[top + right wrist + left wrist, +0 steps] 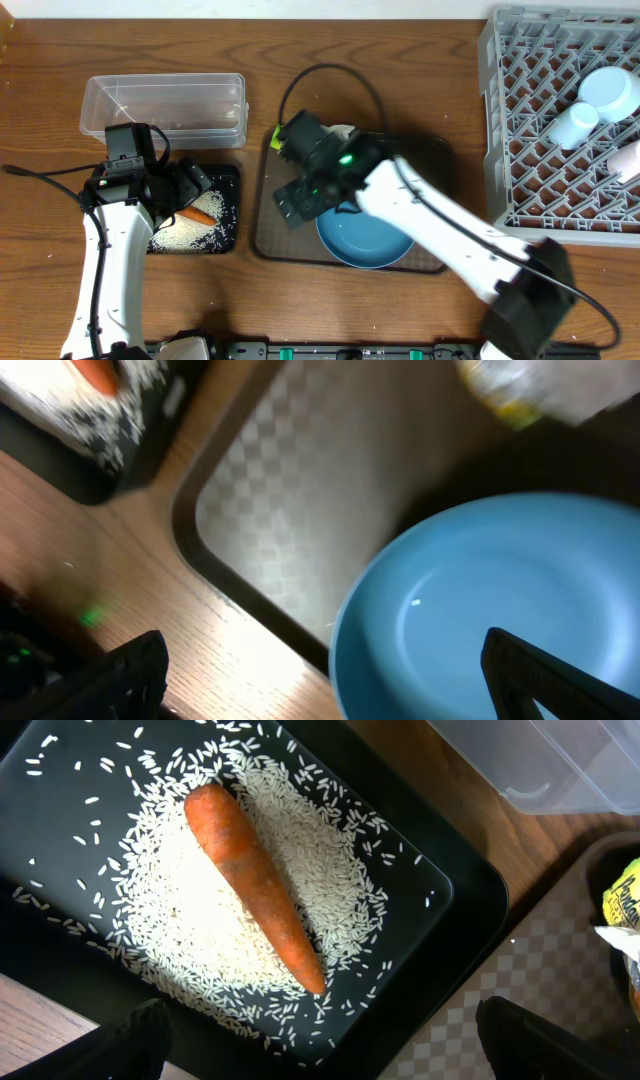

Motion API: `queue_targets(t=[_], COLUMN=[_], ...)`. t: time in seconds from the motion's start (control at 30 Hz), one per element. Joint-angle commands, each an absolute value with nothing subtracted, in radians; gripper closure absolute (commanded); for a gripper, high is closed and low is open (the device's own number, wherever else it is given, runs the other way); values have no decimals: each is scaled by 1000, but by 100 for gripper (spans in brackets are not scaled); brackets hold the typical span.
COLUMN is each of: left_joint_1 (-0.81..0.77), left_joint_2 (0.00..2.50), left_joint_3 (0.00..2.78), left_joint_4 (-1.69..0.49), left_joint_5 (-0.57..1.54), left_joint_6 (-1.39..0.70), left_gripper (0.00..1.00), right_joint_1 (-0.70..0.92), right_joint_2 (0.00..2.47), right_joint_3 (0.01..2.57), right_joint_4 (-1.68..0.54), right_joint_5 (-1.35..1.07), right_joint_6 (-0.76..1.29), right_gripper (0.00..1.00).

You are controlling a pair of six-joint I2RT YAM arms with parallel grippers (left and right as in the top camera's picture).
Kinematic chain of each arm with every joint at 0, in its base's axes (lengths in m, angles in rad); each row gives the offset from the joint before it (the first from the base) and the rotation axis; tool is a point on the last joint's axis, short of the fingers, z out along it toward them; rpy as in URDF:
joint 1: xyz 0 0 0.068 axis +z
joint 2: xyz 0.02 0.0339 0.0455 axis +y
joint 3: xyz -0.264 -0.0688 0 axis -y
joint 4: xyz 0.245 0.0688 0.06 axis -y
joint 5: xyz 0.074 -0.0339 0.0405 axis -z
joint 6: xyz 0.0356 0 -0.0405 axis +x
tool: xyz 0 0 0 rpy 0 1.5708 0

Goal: Sort waste into correct bins and load items into the dishwasher rack
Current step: 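Reach the right gripper to the blue bowl and grasp its rim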

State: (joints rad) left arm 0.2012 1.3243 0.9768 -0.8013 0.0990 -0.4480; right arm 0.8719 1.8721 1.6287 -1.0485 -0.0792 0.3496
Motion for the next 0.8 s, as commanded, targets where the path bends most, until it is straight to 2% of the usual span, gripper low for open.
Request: queue_targets(t=[0.0,0.77], left_joint_1=[205,205], left_joint_2=[1330,1330], left_joint_3=[979,979], left_joint_4=[-803,-803], left_joint_5=[101,101], left_joint_6=[-446,-446], left_gripper=[0,0], right_joint_1=[913,922], right_joint_2=[1940,2131], right_joint_3=[1619,1613], right_joint_4=[-1063,-1081], right_joint_5=[14,31], right_joint_6=[455,591], right_gripper=[1,1])
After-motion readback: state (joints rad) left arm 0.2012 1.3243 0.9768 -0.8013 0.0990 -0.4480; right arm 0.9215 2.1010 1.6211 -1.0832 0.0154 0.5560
